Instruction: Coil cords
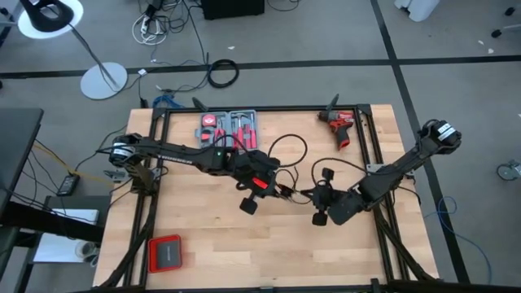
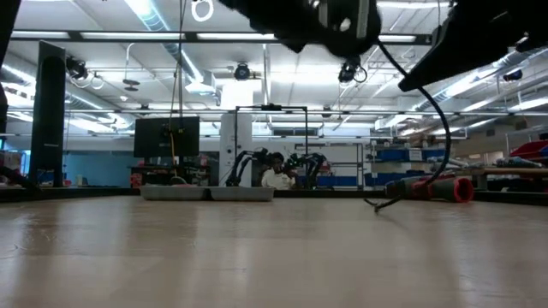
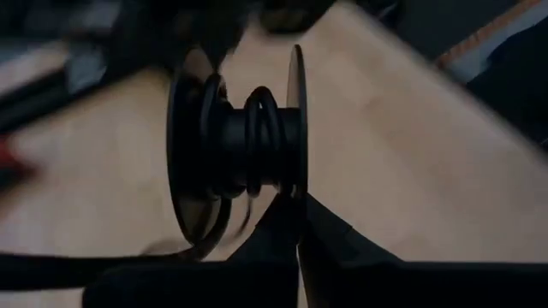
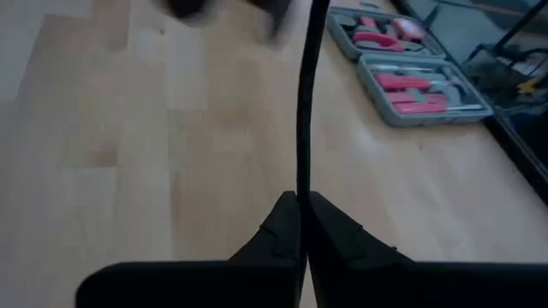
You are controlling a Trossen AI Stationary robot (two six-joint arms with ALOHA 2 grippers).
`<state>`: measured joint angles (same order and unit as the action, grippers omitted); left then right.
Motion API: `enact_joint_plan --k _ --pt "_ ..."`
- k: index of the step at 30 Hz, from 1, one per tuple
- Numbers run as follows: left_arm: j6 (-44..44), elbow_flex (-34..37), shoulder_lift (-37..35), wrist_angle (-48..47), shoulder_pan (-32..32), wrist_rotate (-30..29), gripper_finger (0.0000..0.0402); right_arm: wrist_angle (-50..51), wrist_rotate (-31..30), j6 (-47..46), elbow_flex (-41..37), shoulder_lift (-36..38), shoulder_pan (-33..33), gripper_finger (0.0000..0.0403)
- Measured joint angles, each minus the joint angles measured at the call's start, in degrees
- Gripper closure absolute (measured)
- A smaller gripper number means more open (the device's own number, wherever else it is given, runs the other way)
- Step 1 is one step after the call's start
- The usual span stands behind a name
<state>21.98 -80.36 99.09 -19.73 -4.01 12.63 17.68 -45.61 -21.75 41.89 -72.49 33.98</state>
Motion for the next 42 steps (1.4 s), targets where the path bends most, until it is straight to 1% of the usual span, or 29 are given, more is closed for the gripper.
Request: enact_joint_plan --k 2,5,10,13,15,19,21,24,28,32,37,40,42 --pt "0.1 0.0 -0.4 -3.1 0.1 -3.8 0.0402 0.6 -2.7 -0.2 0.0 0.2 1.2 0.0399" --pt "0.2 0.0 -1.0 -6.5 0.0 -7.8 0.0402 0.9 -6.6 0.3 0.0 0.9 2.4 0.0399" --pt "-0.6 0.0 -1.6 -11.8 0.0 -17.3 0.0402 3.2 -6.8 -0.2 0.0 2.0 3.4 0.0399" --pt "-0.6 0.0 -2.5 -13.0 0.1 -19.6 0.0402 5.3 -6.0 -1.8 0.0 2.4 4.1 0.0399" --pt "-0.3 0.0 -3.3 -13.8 0.0 -20.2 0.0402 8.2 -5.4 -4.6 0.0 2.6 4.4 0.0399" --pt "-0.1 0.0 -5.7 -15.6 0.0 -21.5 0.0402 17.4 -3.1 -13.0 0.0 3.3 5.0 0.0399" --pt "-0.1 0.0 -7.5 -15.2 0.0 -22.5 0.0402 20.8 -0.7 -16.4 0.0 3.5 5.0 0.0399" --pt "-0.1 0.0 -9.3 -12.8 -0.3 -23.0 0.0402 21.4 3.2 -17.5 0.0 3.4 3.7 0.0398" --pt "1.5 0.0 -10.6 -6.9 -1.9 -23.0 0.0402 20.6 4.9 -16.8 0.0 3.3 1.0 0.0393" --pt "3.1 0.0 -10.6 -1.9 -4.1 -20.2 0.0402 17.1 4.7 -13.3 0.1 3.3 -1.8 0.039" --pt "3.6 0.0 -10.4 4.4 -6.1 -17.7 0.0402 5.9 5.4 -1.7 0.0 3.3 -5.5 0.039" --pt "5.1 0.0 -10.4 8.0 -7.3 -16.3 0.0402 -0.7 8.0 4.7 0.0 3.3 -8.0 0.039" --pt "6.1 0.0 -10.4 9.7 -7.9 -15.9 0.0402 -4.1 10.3 7.4 0.0 3.3 -9.6 0.039"
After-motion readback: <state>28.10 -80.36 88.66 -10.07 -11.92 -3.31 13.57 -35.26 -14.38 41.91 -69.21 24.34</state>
